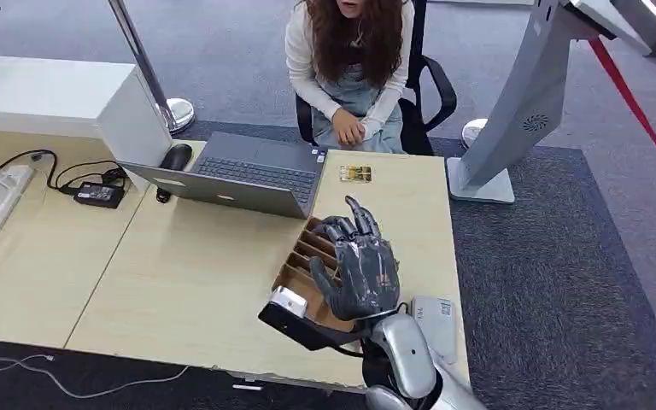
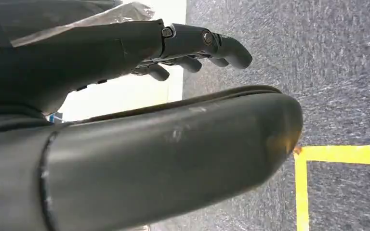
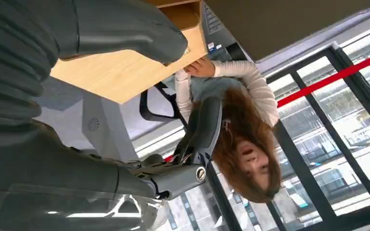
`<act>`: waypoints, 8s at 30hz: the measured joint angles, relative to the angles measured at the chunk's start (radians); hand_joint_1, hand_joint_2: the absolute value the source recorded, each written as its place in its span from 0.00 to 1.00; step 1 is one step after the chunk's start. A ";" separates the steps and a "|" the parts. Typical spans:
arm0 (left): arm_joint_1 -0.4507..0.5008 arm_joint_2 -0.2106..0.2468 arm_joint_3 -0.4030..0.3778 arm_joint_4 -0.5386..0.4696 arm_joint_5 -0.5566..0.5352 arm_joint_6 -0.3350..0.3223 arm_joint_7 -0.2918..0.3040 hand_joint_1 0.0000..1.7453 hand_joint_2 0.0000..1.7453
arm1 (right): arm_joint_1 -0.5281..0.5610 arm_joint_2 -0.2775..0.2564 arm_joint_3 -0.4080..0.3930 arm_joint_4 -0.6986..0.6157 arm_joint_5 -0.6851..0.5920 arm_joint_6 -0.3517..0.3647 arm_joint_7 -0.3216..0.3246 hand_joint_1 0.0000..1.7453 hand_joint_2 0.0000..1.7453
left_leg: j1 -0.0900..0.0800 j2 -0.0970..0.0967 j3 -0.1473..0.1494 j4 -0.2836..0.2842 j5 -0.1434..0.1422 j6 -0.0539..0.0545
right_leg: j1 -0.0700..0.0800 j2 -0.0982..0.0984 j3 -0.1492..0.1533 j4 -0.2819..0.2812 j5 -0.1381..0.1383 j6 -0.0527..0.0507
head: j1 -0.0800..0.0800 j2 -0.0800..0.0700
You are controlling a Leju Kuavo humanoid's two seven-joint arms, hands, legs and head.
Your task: Pass the card to the sensor for recognition and then transmit it.
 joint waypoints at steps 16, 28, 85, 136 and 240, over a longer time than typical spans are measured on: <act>0.001 0.004 0.000 0.000 -0.005 -0.005 -0.011 0.00 0.00 | -0.026 0.020 0.001 0.111 -0.023 0.007 0.015 0.31 1.00 | 0.000 0.000 0.000 0.000 0.000 0.000 | 0.000 0.000 0.000 0.000 0.000 0.000 | 0.000 0.000; 0.002 0.004 0.001 0.000 -0.007 -0.006 -0.013 0.00 0.00 | -0.032 0.024 0.001 0.174 -0.029 0.015 0.025 0.33 1.00 | 0.000 0.000 0.000 0.000 0.000 0.000 | 0.000 0.000 0.000 0.000 0.000 0.000 | 0.000 0.000; 0.005 0.010 0.026 0.000 -0.047 -0.024 0.023 0.00 0.00 | -0.020 -0.078 -0.042 0.259 0.037 0.026 0.059 0.36 1.00 | 0.000 0.000 0.000 0.000 0.000 0.000 | 0.000 0.000 0.000 0.000 0.000 0.000 | 0.000 0.000; 0.005 0.010 0.026 0.000 -0.063 -0.014 0.010 0.00 0.00 | -0.038 -0.037 -0.041 0.318 0.000 0.003 0.039 0.39 1.00 | 0.000 0.000 0.000 0.000 0.000 0.000 | 0.000 0.000 0.000 0.000 0.000 0.000 | 0.000 0.000; 0.016 -0.023 0.125 -0.008 -0.049 0.028 0.036 0.00 0.00 | 0.208 -0.145 -0.326 -0.720 -0.184 -0.330 -0.165 1.00 1.00 | 0.000 0.000 0.001 0.000 0.000 0.000 | 0.000 0.000 0.001 0.000 0.000 0.000 | 0.000 0.000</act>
